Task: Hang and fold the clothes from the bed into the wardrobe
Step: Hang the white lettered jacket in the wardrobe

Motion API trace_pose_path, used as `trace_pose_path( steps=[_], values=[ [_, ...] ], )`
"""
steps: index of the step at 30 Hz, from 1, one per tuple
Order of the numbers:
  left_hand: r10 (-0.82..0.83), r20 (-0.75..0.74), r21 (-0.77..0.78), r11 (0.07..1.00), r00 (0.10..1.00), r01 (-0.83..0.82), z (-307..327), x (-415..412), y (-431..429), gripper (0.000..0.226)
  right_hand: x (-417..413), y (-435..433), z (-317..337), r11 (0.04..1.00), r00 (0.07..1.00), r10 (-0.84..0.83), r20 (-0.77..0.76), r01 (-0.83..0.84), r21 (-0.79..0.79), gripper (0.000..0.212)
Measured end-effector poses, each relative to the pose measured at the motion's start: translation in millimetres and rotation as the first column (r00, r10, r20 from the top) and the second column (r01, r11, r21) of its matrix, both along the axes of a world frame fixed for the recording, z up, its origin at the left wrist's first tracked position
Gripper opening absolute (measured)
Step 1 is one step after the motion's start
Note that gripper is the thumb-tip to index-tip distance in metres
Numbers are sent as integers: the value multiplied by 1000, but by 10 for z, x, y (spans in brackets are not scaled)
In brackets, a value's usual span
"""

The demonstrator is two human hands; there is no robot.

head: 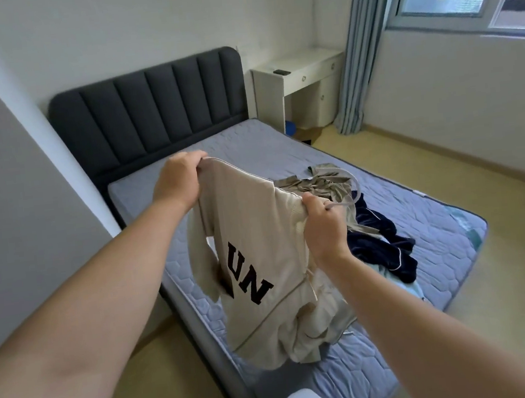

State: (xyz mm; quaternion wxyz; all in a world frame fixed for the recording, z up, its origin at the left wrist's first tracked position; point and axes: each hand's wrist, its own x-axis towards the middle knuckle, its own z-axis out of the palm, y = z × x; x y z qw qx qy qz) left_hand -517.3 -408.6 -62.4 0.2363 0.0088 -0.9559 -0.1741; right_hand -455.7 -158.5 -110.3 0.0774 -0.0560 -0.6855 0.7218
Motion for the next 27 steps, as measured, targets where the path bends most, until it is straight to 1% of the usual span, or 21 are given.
trace_pose_path(
  steps=[3, 6, 8, 9, 10, 11, 12, 13, 14, 15, 16, 17, 18, 19, 21, 22, 24, 27],
  values=[
    [85, -17, 27, 996, 996, -85, -93, 44, -126, 34, -6, 63, -10, 999, 998, -35, 56, 33, 33, 58],
    [200, -109, 115, 975, 974, -188, -180, 162, -181, 28, -2, 53, 3, 999, 993, -53, 110, 53, -5, 49],
    [275, -143, 180, 952, 951, -248, -237, 255, -127, 26, -1, 11, 3, 998, 990, -58, 128, 61, -20, 54],
    [311, -105, 206, 936, 945, -285, -251, 279, -99, 26, 2, -9, -4, 998, 991, -55, 125, 56, -9, 57],
    [345, -18, 213, 918, 938, -334, -250, 283, -74, 27, 5, -27, -18, 999, 992, -50, 114, 48, 21, 58],
    [378, 104, 180, 902, 920, -392, -237, 279, -52, 28, 10, -39, -40, 997, 995, -46, 94, 39, 69, 58],
    [408, 216, 95, 896, 887, -434, -196, 297, -15, 30, 15, -48, -65, 993, 997, -34, 74, 26, 115, 58],
    [425, 242, -39, 902, 872, -429, -142, 335, 42, 37, 21, -56, -90, 989, 998, -20, 56, 12, 146, 58],
    [384, 174, -172, 919, 907, -356, -104, 370, 118, 47, 26, -69, -110, 987, 999, -6, 42, -1, 159, 57],
    [220, 58, -264, 944, 974, -197, -86, 400, 219, 57, 30, -87, -121, 986, 1000, 9, 24, -12, 165, 55],
    [-35, -8, -342, 939, 999, 30, -67, 442, 345, 64, 33, -105, -123, 985, 1000, 21, -2, -21, 173, 54],
    [-270, 22, -370, 892, 963, 259, -72, 489, 477, 64, 35, -127, -114, 982, 999, 34, -28, -28, 184, 52],
    [-412, 102, -343, 840, 906, 421, -88, 535, 595, 59, 37, -146, -101, 980, 998, 45, -45, -36, 196, 51],
    [-465, 169, -308, 813, 869, 494, -112, 560, 680, 50, 33, -159, -88, 978, 997, 54, -49, -43, 206, 50],
    [-453, 208, -291, 818, 867, 497, -136, 569, 758, 35, 17, -161, -78, 974, 997, 66, -31, -58, 220, 48],
    [-443, 209, -288, 824, 872, 487, -153, 557, 769, 33, 10, -148, -78, 975, 998, 65, -18, -59, 216, 48],
    [-470, 212, -257, 819, 857, 513, -165, 524, 788, 35, -12, -106, -90, 981, 999, 47, 4, -47, 187, 48],
    [-530, 242, -188, 796, 813, 576, -165, 493, 834, 53, -39, -30, -136, 980, 998, 54, 24, -58, 189, 51]
  ],
)
